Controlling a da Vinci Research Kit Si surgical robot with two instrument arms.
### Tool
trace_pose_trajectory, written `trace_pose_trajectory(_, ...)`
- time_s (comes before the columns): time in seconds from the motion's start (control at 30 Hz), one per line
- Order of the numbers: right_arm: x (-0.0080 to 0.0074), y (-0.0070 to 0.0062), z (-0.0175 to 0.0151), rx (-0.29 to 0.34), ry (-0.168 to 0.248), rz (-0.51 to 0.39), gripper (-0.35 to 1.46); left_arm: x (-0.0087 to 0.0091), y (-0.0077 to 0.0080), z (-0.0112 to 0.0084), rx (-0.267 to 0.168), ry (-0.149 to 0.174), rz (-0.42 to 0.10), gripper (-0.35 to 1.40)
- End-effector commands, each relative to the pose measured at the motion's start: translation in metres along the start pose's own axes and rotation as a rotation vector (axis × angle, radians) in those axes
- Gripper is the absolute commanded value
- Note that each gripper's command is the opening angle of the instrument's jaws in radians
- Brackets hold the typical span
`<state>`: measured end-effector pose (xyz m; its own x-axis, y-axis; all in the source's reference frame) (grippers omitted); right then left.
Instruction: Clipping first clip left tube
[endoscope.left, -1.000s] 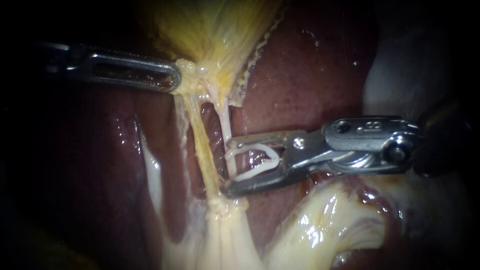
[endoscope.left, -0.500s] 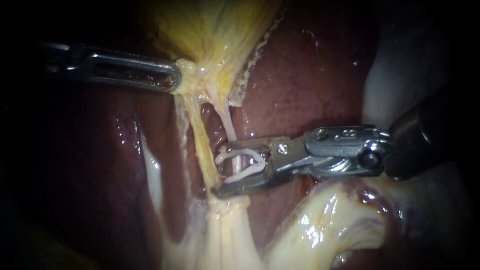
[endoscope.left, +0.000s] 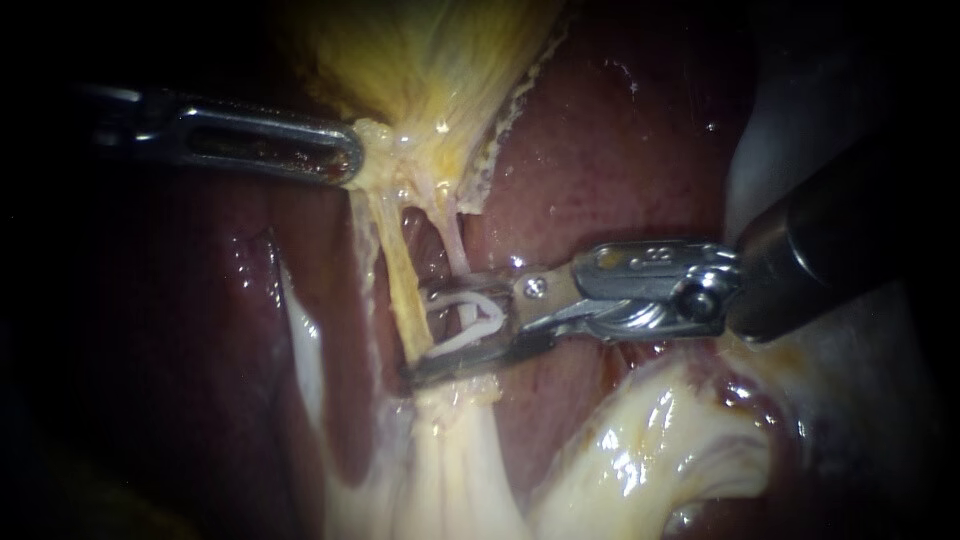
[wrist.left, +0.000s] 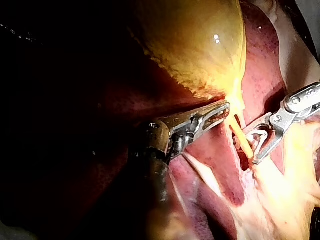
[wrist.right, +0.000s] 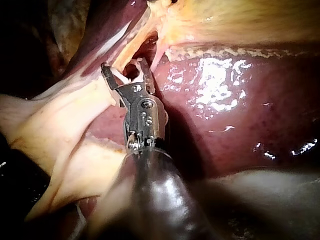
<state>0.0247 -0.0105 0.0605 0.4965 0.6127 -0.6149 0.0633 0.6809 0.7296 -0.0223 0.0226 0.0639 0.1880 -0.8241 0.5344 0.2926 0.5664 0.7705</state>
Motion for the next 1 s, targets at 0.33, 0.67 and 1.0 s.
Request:
trace_pose_trajectory(0.33, 0.0016, -0.0027, 0.0019, 0.140, 0.086, 0.024, 0.47, 0.0000, 0.0000, 0.0001, -0.001, 0.001, 0.001, -0.35)
trace_pose_trajectory(0.67, 0.0028, -0.0044, 0.0035, 0.133, 0.102, 0.022, 0.44, 0.0000, 0.0000, 0.0001, -0.001, 0.001, 0.001, -0.35)
trace_pose_trajectory(1.0, 0.0022, -0.0038, 0.0027, 0.070, 0.131, 0.041, 0.07, 0.0001, 0.0000, 0.0002, -0.001, 0.001, -0.005, -0.35)
